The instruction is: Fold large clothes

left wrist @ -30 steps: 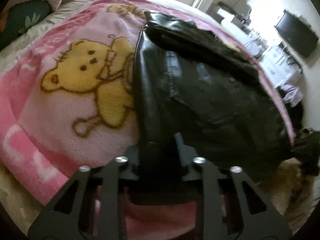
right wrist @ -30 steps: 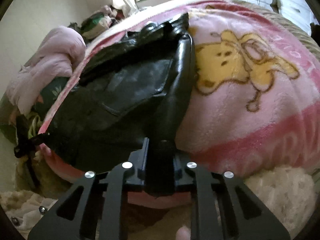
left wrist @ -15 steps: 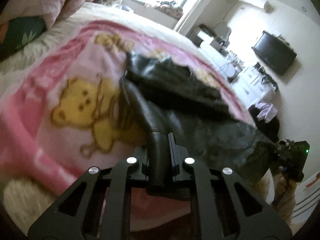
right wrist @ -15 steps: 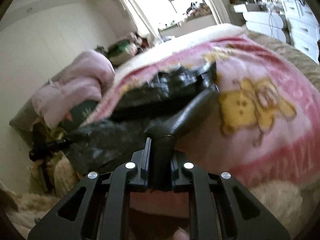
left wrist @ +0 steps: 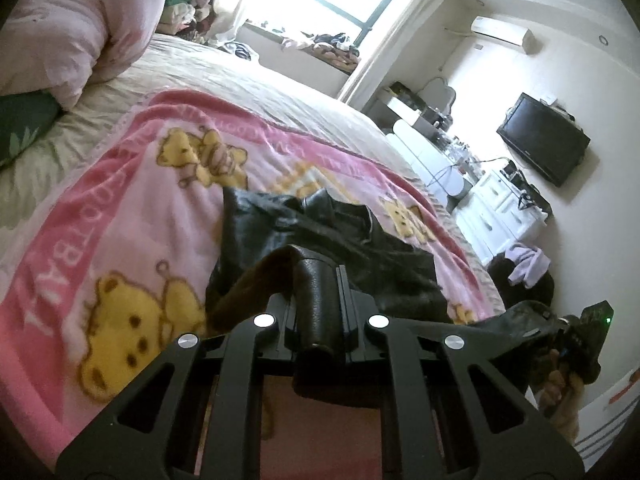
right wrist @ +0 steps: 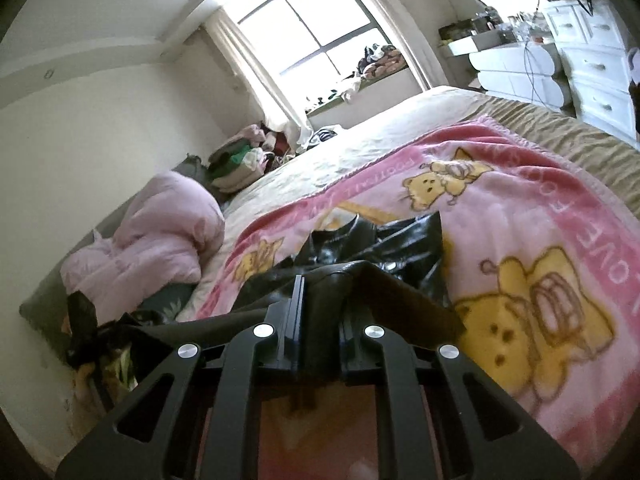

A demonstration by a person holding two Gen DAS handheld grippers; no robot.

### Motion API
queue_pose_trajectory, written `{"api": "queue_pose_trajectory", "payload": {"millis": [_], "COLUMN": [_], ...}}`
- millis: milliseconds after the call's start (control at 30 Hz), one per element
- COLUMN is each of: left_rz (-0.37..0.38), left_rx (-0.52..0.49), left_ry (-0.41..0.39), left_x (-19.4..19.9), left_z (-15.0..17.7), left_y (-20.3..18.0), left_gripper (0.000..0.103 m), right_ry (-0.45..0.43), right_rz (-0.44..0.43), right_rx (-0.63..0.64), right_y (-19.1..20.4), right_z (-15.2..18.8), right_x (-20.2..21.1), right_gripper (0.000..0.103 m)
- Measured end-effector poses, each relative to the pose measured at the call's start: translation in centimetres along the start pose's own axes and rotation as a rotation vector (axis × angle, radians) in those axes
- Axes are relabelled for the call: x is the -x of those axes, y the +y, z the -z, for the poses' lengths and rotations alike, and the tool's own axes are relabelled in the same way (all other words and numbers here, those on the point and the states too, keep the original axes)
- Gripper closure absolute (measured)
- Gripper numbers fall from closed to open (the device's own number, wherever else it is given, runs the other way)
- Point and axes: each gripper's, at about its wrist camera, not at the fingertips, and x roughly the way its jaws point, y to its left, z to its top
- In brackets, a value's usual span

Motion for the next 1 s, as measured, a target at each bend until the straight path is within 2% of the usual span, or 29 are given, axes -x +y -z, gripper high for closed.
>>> {"api": "queue_pose_trajectory", "payload": {"millis": [400, 767, 1000], "left_rz": [-0.027, -0.045, -0.041], "left_rx": [0.017, 0.025, 0.046], "left_ry": [0.026, 0.053, 0.068], "left_x": [-4.8, -8.5, -11.6], "left_z": [-3.6, -5.1, -5.2], "left_y": [0.6, 2.0, 3.6], "left_gripper": [0.096, 0.095, 0.094], "right_ry": [0.01, 0.035, 0.063], "right_rz": [0.045, 0.13, 0.168], "right_rx": [-0.012, 0.025, 0.026], "right_y": [-1.1, -1.5, -3.1], "right_z": [-3.4, -4.8, -5.2], "right_x": [-6.0, -10.8, -14.3], "right_gripper": [0.091, 0.091, 0.091]}}
